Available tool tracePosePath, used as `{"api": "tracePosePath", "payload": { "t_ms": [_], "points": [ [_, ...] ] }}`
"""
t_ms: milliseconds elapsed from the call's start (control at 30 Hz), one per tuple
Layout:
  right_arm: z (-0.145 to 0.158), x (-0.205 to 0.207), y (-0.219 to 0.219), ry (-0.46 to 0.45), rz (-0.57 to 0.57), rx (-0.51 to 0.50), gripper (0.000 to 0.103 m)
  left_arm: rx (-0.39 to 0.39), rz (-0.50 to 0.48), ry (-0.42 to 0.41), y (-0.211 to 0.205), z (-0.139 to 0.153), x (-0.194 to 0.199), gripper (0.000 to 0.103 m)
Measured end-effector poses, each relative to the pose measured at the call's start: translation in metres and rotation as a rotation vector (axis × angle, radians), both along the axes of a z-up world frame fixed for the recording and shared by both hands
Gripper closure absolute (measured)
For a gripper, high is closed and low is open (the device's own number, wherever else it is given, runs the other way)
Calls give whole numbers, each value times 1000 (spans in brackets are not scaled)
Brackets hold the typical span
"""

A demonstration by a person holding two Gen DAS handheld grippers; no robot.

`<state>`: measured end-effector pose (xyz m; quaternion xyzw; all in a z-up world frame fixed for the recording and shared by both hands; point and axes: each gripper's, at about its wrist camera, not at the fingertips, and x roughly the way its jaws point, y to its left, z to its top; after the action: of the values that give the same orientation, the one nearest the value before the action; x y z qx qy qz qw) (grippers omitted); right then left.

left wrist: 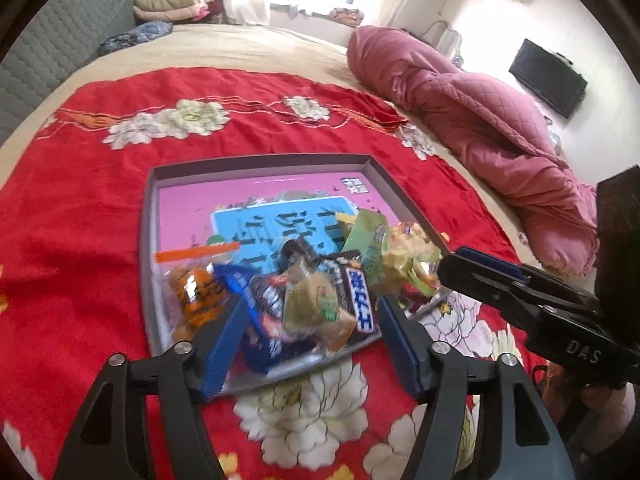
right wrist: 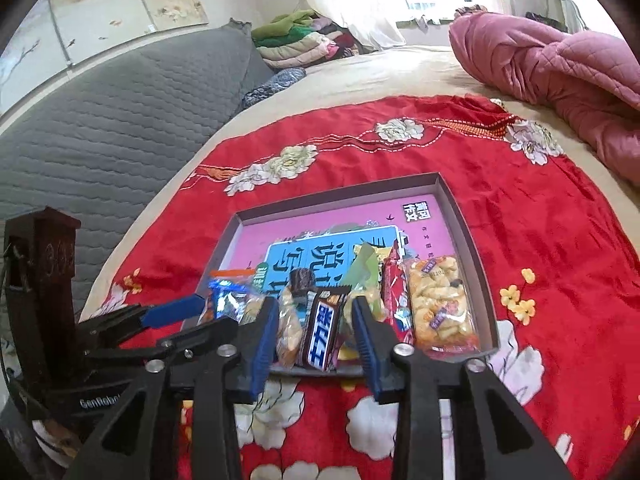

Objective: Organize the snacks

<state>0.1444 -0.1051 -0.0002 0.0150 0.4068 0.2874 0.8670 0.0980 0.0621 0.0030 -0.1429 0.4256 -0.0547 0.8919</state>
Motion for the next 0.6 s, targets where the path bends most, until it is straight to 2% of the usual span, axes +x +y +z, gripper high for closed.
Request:
{"api": "tracePosePath", "payload": {
  "t_ms": [33,233,300,367,500,600],
  "points": [
    [2,-5,-1,-9,7,-11,61,7,16,9,-1,2,-6,30],
    [4,-35,-15,-69,1,-82,39,65,115,84,-10,10,-38,29],
    [3,-45,-22,-80,-16,-115,28,91,147,110,-14,11,-49,29],
    [1,-54,-27,-85,-38,-155,27,95,172,146,-19,8,-61,29],
    [-5,-71,-38,-39,-56,-155,20,86,186,201,-26,-2,-75,29],
    [-8,-85,-41,-45,-57,-195,20,67,189,226,-32,-8,-81,29]
  ]
}}
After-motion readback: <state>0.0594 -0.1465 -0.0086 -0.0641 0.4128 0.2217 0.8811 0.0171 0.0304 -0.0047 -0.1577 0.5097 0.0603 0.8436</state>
